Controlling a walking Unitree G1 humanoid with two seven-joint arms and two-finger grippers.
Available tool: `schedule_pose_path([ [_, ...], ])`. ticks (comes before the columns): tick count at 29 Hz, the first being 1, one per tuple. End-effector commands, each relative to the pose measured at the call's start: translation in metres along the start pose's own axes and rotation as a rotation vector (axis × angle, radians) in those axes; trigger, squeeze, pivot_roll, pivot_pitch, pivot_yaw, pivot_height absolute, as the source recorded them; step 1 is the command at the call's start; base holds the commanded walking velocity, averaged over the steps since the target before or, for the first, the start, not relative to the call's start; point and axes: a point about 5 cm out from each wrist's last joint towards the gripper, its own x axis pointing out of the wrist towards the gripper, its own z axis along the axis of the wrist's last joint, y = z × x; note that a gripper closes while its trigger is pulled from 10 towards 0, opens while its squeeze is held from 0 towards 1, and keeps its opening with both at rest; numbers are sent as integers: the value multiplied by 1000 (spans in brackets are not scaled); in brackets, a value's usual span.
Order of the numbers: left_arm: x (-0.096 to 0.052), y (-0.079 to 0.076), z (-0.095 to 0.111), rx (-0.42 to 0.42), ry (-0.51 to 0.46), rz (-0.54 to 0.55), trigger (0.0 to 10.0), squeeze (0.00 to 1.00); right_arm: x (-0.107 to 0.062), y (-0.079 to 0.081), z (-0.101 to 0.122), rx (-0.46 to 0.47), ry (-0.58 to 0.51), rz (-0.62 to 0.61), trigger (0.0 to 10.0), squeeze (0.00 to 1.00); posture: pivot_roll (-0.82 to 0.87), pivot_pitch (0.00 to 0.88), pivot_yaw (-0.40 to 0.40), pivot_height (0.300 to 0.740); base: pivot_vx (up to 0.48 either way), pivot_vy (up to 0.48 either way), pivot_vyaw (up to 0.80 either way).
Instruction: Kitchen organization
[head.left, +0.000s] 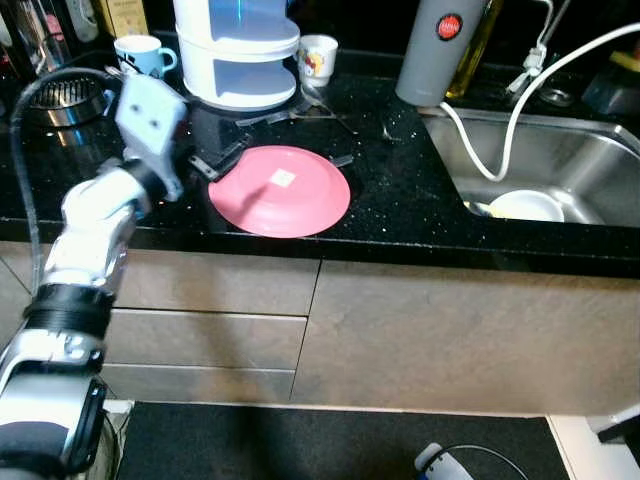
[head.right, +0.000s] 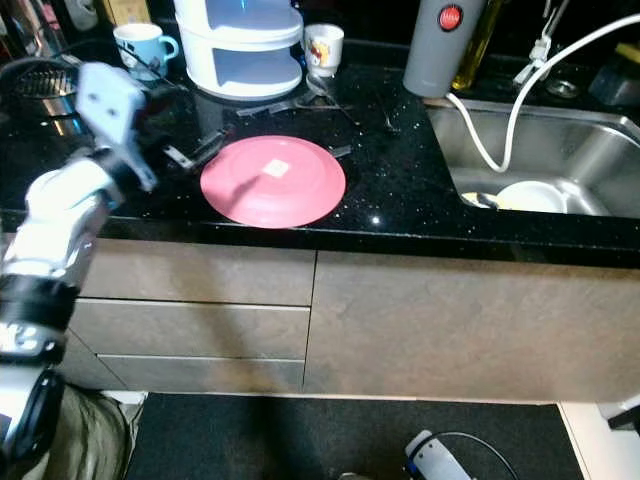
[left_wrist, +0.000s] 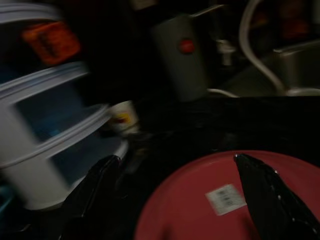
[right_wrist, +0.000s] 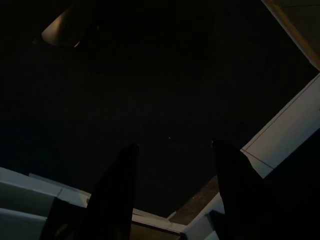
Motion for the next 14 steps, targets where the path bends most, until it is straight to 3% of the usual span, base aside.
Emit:
schedule_pose_path([
  [1, 6, -10, -7, 9, 26, -86, 10000, 0, 0, 0, -4, 23, 9, -4, 10000, 0, -9, 0, -40, 740, 0, 0, 0],
  [4, 9, -19, -17, 11, 74, -196, 10000, 0, 0, 1, -6, 26, 11, -3, 10000, 0, -15, 0, -34, 740, 0, 0, 0],
  [7, 10, -33, -26, -21, 116, -377, 10000, 0, 0, 2, -7, 33, 16, -3, 10000, 0, -23, 0, -26, 740, 0, 0, 0],
  [14, 10, -43, -34, -73, 210, -567, 10000, 0, 0, 3, -8, 45, 19, -4, 10000, 0, -38, 0, -13, 740, 0, 0, 0],
])
